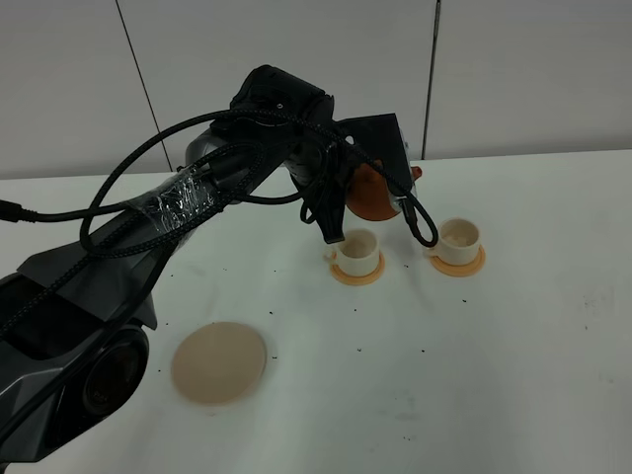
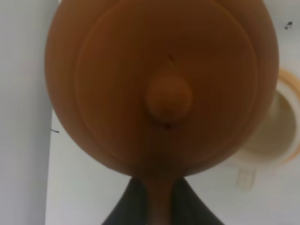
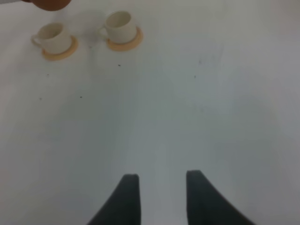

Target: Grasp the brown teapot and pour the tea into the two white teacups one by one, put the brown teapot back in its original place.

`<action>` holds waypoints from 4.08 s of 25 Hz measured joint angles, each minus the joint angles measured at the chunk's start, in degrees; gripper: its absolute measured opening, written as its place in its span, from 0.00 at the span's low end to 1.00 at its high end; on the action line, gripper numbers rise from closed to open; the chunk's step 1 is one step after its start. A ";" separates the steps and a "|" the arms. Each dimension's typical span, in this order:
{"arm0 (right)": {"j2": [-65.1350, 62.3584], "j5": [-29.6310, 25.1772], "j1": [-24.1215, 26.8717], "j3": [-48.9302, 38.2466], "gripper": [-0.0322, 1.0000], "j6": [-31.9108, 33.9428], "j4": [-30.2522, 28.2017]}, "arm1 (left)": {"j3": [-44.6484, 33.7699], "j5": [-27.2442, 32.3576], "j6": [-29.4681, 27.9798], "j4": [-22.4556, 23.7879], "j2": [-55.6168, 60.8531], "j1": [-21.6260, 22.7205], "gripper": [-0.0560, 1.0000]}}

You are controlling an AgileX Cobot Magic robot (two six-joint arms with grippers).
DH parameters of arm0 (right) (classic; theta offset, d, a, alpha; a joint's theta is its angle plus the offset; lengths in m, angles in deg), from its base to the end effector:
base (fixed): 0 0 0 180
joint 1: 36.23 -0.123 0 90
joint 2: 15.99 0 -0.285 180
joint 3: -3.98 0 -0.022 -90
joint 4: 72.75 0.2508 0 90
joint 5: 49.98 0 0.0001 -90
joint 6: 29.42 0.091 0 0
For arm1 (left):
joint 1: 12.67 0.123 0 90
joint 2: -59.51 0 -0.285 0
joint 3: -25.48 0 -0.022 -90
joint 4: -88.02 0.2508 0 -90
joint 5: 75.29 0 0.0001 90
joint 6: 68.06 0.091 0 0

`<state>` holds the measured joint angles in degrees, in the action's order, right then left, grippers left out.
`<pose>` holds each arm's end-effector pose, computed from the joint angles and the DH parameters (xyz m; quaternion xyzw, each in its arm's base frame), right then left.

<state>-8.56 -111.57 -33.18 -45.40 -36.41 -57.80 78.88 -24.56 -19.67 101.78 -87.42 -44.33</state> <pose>-0.0051 0.0210 0.2745 -0.0347 0.8510 0.0851 0.5171 0.4716 -0.2711 0.2131 0.6412 0.6955 0.1547 0.2852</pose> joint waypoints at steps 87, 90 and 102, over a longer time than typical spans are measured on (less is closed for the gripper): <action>0.00 0.00 0.00 0.00 0.26 0.07 0.00 | 0.19 -6.90 1.51 11.87 -5.17 -3.03 0.22; 0.00 0.00 0.00 0.00 0.26 0.01 0.00 | 0.19 -7.55 1.97 13.03 -5.17 -3.03 0.22; 0.00 0.00 0.00 0.00 0.26 0.01 0.00 | 0.19 -12.57 6.57 13.99 -5.17 -3.41 0.22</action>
<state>-8.56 -111.57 -33.18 -45.40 -36.40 -57.80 79.07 -37.13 -13.10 115.77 -92.59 -47.74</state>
